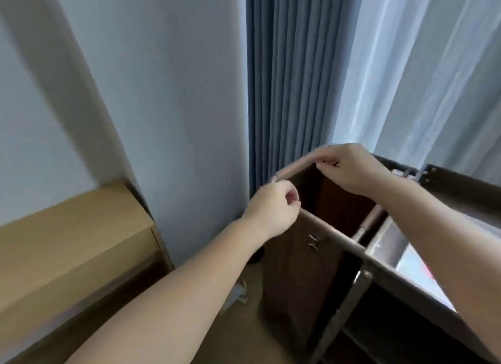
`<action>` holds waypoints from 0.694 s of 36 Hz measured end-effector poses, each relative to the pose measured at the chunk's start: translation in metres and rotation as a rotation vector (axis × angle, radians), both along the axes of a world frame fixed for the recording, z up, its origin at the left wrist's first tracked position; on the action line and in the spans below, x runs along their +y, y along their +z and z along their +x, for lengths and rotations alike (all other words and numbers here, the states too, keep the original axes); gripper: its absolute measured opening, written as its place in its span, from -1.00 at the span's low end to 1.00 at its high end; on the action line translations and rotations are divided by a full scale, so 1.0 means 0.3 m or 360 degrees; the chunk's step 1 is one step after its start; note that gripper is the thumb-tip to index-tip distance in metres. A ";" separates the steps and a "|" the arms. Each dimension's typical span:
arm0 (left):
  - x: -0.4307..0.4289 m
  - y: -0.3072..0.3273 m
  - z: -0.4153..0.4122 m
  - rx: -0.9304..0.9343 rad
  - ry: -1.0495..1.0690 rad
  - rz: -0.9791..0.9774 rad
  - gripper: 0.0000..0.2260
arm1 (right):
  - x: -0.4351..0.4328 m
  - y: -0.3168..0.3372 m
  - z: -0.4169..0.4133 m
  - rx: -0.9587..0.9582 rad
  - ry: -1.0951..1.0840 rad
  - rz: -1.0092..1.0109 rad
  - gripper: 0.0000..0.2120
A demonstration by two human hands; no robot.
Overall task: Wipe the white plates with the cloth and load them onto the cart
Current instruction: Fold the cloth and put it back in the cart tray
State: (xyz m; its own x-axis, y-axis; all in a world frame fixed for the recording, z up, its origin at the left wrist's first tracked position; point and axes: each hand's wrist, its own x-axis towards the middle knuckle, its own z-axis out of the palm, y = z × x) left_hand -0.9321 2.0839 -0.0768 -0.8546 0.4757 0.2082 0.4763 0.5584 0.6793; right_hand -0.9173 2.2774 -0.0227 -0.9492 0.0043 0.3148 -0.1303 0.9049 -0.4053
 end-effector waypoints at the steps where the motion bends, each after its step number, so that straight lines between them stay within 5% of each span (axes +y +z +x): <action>1: -0.090 -0.002 -0.020 0.0011 0.0078 -0.0010 -0.84 | -0.088 -0.003 -0.030 0.0004 0.0049 0.0005 -0.77; 13: -1.317 -0.071 -0.062 0.0057 0.1024 -0.0257 -0.90 | -1.239 -0.142 -0.345 -0.0123 0.0699 -0.0139 -0.77; 25: -2.194 -0.244 0.114 -0.0138 0.2048 0.0181 -0.95 | -2.167 -0.319 -0.472 -0.0395 0.1389 -0.0165 -0.73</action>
